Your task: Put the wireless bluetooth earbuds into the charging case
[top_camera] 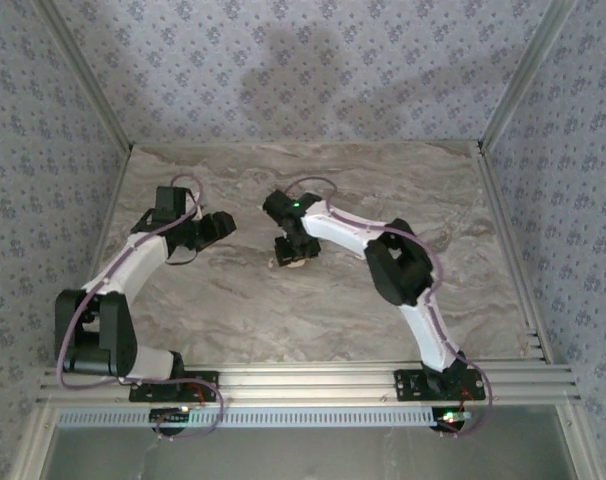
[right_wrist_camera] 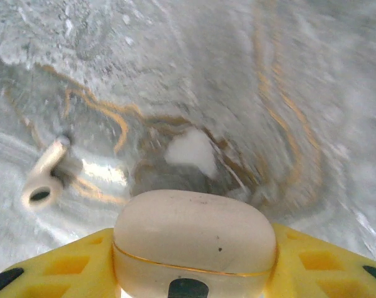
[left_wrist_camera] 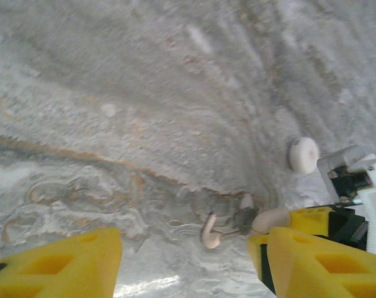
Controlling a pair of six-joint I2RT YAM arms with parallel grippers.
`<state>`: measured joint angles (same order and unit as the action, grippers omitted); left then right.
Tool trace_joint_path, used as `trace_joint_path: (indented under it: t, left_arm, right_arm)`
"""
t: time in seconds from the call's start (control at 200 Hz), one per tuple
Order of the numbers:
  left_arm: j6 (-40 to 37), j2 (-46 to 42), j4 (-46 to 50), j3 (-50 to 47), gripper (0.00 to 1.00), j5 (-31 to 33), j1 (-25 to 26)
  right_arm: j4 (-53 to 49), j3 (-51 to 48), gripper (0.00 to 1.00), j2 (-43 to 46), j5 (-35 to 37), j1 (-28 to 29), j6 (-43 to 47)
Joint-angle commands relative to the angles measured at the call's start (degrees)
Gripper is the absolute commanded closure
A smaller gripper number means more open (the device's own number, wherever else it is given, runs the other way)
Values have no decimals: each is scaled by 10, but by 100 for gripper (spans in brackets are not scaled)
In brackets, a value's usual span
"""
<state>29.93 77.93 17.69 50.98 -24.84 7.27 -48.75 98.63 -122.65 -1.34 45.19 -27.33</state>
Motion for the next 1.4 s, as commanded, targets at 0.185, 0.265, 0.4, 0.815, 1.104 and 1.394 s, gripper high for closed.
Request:
trace_joint_path:
  t: [0.185,0.265,0.4,0.815,1.104,1.394]
  left_arm:
    - [-80,-80,-151,-35,39,9,113]
    - [-109,-82,-191,-38,39,23,153]
    - [-162,-88,-263,-46,39,46,213]
    - [-299,-75,-393,-62,40,23,314]
    - [-263,-68,-471,-68,40,43,316]
    - [-242,-59,-495,-66,44,44,316]
  right_arm:
    - [365,-281,52,302,-107,-62,-128]
    - [434,-341,52,355,-133,-78,-150]
    - [515,-398,52,424,-166,-105,-190]
    - [669,-474,52,497,-206,-114,-276]
    - [712,-498,52,503,-233,-109,-308]
    - [736,-499,51,505,-254,-102,-334]
